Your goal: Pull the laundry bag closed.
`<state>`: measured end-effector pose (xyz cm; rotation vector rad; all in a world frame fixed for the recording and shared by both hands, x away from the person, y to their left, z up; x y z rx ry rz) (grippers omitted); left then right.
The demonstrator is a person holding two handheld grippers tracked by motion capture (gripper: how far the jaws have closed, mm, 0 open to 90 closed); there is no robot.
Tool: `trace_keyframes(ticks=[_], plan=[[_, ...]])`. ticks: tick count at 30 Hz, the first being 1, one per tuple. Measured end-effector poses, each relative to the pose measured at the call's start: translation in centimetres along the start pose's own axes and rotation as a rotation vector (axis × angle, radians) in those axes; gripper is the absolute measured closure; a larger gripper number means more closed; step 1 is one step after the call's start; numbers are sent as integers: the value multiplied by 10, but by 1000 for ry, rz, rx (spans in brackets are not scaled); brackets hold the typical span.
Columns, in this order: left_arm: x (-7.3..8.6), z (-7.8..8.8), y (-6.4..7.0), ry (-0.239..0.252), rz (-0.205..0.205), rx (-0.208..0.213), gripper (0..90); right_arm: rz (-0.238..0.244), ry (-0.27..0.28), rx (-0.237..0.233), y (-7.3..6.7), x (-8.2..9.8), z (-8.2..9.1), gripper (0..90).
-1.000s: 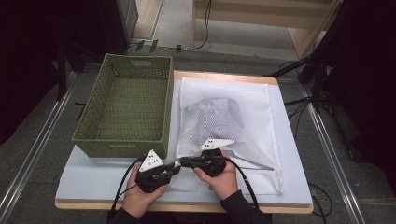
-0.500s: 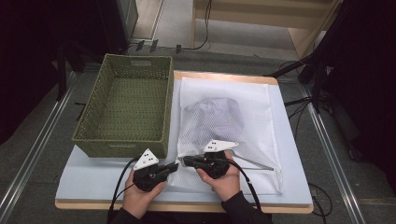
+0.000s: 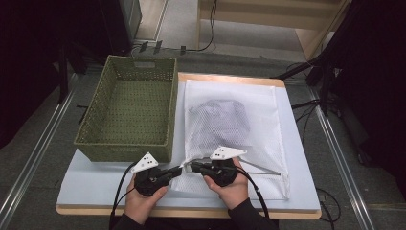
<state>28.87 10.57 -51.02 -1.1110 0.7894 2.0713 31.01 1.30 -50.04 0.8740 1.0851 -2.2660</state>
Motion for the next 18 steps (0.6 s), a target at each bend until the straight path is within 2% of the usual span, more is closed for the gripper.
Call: trace_keyframes(ticks=[3, 6, 8, 11, 14, 17, 18], plan=[[-1, 0, 2, 15, 25, 47, 869, 5, 7, -14, -2, 0, 3, 885], [-4, -1, 1, 25, 55, 52, 745, 12, -1, -19, -3, 1, 2, 885], [-6, -1, -2, 29, 75, 49, 715, 26, -11, -18, -4, 4, 0, 885], [-6, 0, -5, 32, 105, 46, 726, 41, -15, -18, -6, 5, -1, 884], [-8, 0, -7, 46, 143, 66, 742, 46, -14, -23, -6, 5, -1, 884], [-7, 0, -7, 44, 177, 84, 714, 51, -6, -25, -6, 4, 1, 884], [-7, 0, -7, 48, 196, 108, 706, 55, -5, -30, -7, 4, 2, 884]])
Point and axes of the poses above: each handheld gripper's, and its own axes: z roughly backward along the jaws, x roughly out of its underside, y roughly to its right, the point moved 10 cm from there along -z, roughly forward along the jaws, and after that the axes turned 14 degrees about -z, right-handed, at the moved point
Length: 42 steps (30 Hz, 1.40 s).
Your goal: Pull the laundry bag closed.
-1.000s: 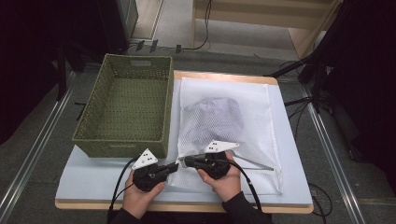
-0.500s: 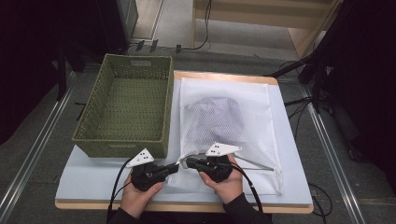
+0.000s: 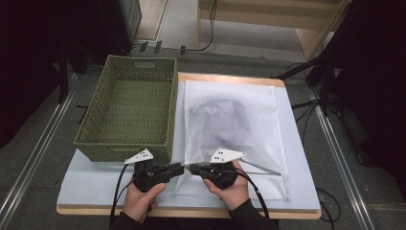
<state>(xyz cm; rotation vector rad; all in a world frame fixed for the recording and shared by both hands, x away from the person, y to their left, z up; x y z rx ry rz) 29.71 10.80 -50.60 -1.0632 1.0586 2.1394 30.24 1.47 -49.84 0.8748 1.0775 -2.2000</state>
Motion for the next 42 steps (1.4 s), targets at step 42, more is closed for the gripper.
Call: trace_keyframes(ticks=[42], plan=[[4, -1, -3, -38, -1, -38, 703, -8, -3, -5, 2, 4, 1, 883]])
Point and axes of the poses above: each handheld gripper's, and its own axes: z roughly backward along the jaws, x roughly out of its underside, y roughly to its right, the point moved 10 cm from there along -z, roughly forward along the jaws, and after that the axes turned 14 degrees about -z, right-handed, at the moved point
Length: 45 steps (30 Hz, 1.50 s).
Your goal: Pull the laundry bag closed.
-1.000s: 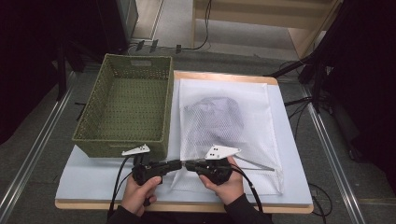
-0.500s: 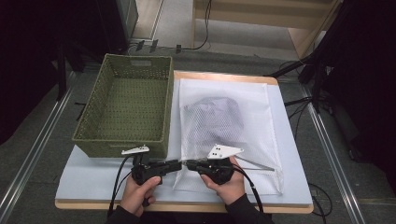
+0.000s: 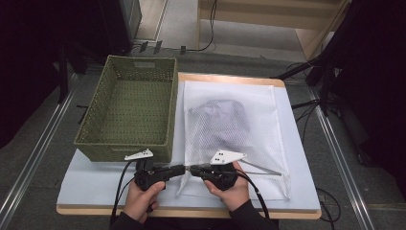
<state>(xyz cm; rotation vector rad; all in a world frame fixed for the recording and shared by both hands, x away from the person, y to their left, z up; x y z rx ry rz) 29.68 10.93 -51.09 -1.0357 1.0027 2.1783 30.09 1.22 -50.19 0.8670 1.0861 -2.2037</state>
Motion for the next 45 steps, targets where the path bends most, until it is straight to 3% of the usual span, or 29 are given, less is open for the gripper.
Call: trace_keyframes(ticks=[3, 7, 9, 10, 12, 19, 25, 31, 33, 39, 45], plan=[[1, -2, 7, -8, -16, 16, 600, -18, 18, -8, 2, -4, 5, 883], [1, -9, 12, -5, -8, 51, 597, -11, 14, -16, -1, -3, 2, 883], [2, -9, 11, -15, -20, 38, 712, -5, 11, -14, -2, -2, 1, 883], [3, -9, 11, -16, -22, 46, 791, -5, 13, -15, -2, -3, 2, 883], [2, -8, 10, -12, -20, 58, 867, -12, 17, -19, -1, -4, 3, 883], [-3, -4, 13, 30, -47, 54, 900, -23, 9, -9, 1, -2, 2, 884], [-3, -3, 13, 44, -41, 46, 900, 4, -14, 37, 1, 2, -2, 886], [-9, 7, 9, 76, -57, 24, 900, -47, -30, 90, 17, 6, 0, 887], [-9, 8, 7, 71, -62, 13, 900, -63, -26, 85, 21, 7, 1, 886], [-7, 8, 7, 62, -130, -34, 900, -53, -26, 90, 21, 7, 1, 885], [-6, 9, 7, 66, -141, -54, 900, -39, -26, 89, 19, 7, 0, 885]])
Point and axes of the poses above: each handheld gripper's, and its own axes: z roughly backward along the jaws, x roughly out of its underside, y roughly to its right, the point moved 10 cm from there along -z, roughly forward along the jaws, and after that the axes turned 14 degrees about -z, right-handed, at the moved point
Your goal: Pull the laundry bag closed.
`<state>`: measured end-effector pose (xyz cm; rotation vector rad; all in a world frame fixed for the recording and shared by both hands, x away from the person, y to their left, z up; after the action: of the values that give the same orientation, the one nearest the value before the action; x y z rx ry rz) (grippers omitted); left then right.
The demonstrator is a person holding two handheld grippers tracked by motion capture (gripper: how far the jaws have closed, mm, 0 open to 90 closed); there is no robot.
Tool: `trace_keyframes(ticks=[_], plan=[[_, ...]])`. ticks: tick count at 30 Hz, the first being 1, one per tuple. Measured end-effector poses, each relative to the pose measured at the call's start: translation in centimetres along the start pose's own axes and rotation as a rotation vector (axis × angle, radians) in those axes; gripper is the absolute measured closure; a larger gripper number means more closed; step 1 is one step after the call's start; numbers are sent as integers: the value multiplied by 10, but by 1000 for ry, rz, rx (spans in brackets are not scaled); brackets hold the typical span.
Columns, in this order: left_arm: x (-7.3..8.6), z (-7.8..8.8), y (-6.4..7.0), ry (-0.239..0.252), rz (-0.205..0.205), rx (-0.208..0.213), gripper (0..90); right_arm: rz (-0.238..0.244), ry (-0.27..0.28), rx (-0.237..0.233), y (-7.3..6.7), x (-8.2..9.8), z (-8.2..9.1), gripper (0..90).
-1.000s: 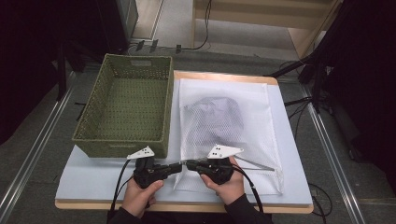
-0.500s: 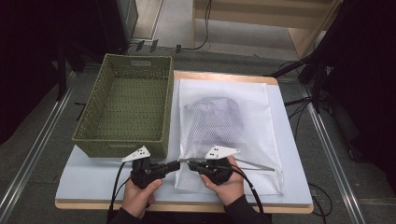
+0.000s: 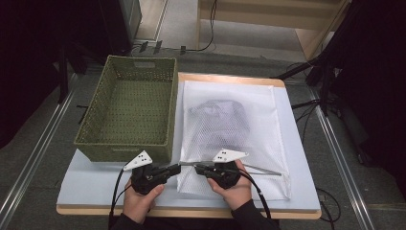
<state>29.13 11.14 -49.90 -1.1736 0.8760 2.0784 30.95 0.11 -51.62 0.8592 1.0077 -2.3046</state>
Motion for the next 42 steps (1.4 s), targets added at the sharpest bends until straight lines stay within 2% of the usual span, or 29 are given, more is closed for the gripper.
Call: trace_keyframes(ticks=[8, 11, 15, 31, 36, 42], plan=[[0, 2, 1, 19, -10, 24, 896, 6, 3, -7, -1, -1, 1, 884], [0, 3, 0, 19, -23, -1, 898, 14, 4, -6, -2, -1, 1, 884], [-1, 1, 1, 2, -52, -11, 900, 18, 8, 1, -1, -1, 3, 885], [2, 1, -4, -11, -43, -38, 900, 18, 9, 31, 9, 1, 11, 885], [1, 7, -8, 4, -27, -51, 900, -3, 17, 45, 17, 2, 17, 885], [3, 8, -9, -8, -34, -62, 900, -12, 30, 59, 24, 1, 26, 885]])
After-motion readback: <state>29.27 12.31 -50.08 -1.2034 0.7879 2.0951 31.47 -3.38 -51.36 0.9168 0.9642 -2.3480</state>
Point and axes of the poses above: each handheld gripper's, and its own axes: z roughly backward along the jaws, x roughly out of its underside, y roughly to its right, the point moved 10 cm from there along -z, roughly forward along the jaws, and after that the axes turned 14 degrees about -z, right-handed, at the moved point
